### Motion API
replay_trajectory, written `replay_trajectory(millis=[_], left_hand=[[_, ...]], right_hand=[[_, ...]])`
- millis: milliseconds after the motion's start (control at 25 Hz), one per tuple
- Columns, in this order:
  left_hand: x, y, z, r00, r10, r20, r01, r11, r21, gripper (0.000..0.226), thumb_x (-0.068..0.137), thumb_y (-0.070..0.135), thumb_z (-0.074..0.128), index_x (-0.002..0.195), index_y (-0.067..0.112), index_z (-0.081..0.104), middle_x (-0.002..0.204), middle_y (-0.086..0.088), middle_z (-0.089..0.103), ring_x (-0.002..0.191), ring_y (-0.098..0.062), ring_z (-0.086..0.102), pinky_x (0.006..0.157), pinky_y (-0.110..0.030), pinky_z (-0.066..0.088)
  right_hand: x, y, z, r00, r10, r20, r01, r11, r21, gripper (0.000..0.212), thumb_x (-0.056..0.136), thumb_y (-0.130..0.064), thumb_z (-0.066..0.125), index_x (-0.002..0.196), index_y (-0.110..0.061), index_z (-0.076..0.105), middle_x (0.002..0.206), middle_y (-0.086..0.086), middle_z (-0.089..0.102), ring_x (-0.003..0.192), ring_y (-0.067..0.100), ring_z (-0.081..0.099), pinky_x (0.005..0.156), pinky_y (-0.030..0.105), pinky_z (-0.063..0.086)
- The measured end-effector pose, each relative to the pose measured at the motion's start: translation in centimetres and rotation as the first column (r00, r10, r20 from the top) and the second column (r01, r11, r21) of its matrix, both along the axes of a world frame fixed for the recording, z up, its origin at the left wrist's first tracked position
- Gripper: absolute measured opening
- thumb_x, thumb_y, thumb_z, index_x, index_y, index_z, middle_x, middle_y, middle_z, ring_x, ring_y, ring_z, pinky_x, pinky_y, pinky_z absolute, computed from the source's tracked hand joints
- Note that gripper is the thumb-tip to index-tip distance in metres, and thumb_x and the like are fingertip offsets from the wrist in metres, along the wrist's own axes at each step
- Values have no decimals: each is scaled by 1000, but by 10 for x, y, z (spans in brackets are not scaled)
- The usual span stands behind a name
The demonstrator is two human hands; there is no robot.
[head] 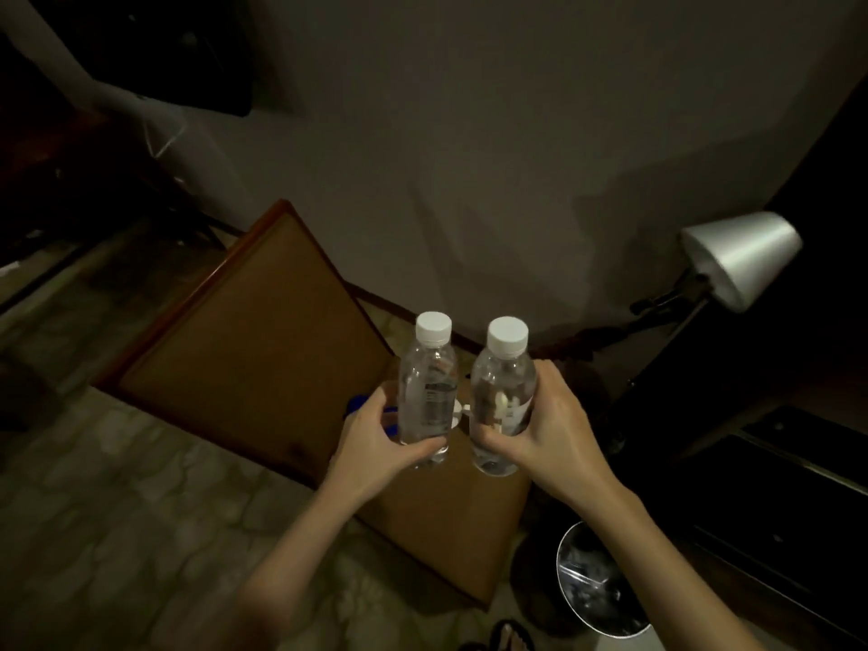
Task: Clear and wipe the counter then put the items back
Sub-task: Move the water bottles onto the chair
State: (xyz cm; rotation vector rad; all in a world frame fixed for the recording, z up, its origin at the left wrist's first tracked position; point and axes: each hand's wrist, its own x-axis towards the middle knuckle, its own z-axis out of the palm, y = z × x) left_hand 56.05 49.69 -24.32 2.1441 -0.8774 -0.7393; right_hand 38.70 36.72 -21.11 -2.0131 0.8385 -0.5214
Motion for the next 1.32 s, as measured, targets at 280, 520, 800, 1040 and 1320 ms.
replay_trajectory(millis=[280,520,800,1040,1320], left_hand=[[31,-7,-118,994,6,-112,14,984,180,57,69,29,82,110,39,44,97,31,48,89,14,47,81,-10,40],[72,-12,-255,997,3,-81,21,953,303,50,70,23,83,108,28,52,91,18,62,80,9,58,66,-11,51],[89,-26,-387,994,65,-87,-15,874,485,54,70,29,82,115,14,56,94,7,66,74,-5,64,63,-18,50],[91,-34,-413,998,16,-63,19,857,515,60,68,46,80,115,15,57,92,9,65,76,-4,64,67,-21,51],[86,-45,-374,994,20,-109,34,881,472,68,71,19,82,127,13,45,104,3,63,87,-12,65,80,-33,57]], right_hand=[[49,-1,-133,991,14,-135,0,994,107,62,68,-52,71,120,-27,49,110,-13,46,98,0,48,73,10,40],[87,-6,-297,944,33,-329,67,956,286,57,67,-43,77,114,-23,52,108,-7,54,97,9,59,78,27,54],[114,-16,-418,881,137,-452,110,872,478,39,75,-31,78,105,-15,60,97,-8,67,89,7,66,65,16,53],[122,-21,-438,880,147,-451,169,791,588,16,83,-33,70,91,-21,63,95,-3,69,68,1,59,55,14,48],[114,-23,-390,815,125,-566,162,889,429,60,82,-42,69,126,-12,42,117,1,49,90,9,49,58,18,39]])
